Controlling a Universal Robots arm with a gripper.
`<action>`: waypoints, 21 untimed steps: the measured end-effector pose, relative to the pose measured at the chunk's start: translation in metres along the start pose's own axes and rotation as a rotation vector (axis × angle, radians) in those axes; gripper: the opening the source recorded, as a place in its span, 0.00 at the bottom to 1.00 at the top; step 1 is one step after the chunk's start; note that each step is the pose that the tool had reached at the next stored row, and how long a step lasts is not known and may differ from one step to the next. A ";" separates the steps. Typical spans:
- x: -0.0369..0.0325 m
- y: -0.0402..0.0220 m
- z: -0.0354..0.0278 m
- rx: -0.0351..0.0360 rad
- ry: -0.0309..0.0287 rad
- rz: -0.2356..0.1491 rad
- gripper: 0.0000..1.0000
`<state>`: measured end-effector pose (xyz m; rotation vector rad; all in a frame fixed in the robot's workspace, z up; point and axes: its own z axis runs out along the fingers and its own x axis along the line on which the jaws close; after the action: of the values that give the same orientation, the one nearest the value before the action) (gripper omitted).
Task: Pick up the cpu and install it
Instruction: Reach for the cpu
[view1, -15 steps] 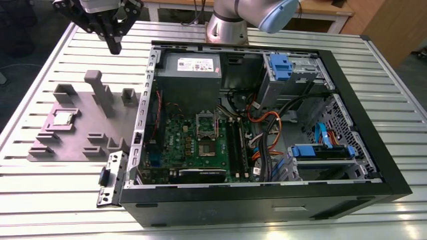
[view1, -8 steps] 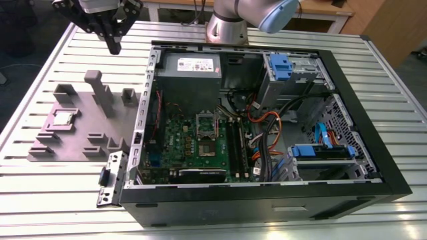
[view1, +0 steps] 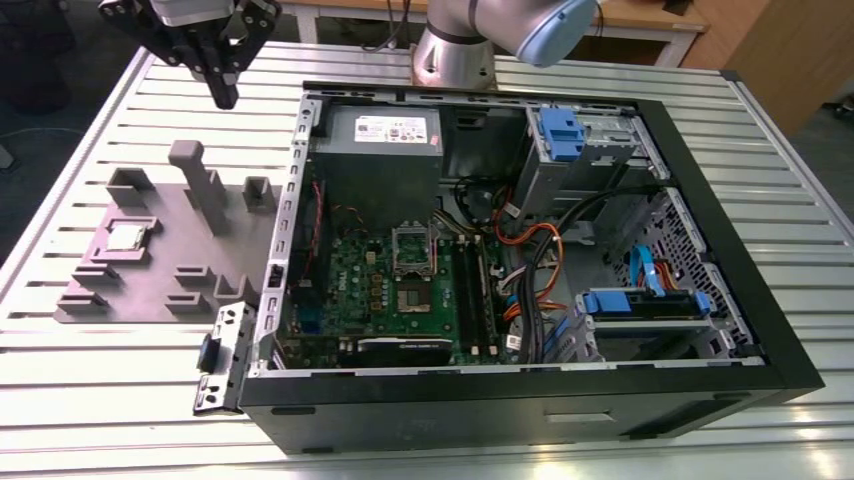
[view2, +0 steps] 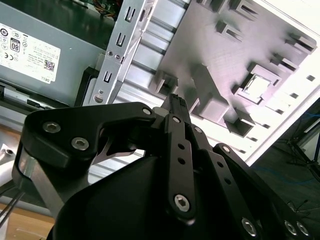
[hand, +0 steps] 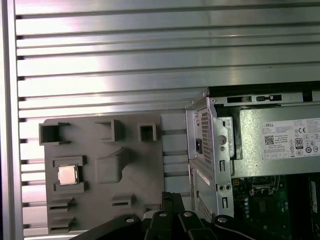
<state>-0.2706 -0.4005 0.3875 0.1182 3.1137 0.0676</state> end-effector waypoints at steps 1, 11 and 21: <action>0.0005 0.0000 0.0000 0.0001 0.0000 0.000 0.11; 0.0082 -0.0006 -0.0001 0.0000 0.0000 0.000 0.11; 0.0151 -0.0012 -0.0001 0.0001 0.0001 0.000 0.11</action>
<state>-0.2858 -0.4005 0.3872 0.1180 3.1138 0.0675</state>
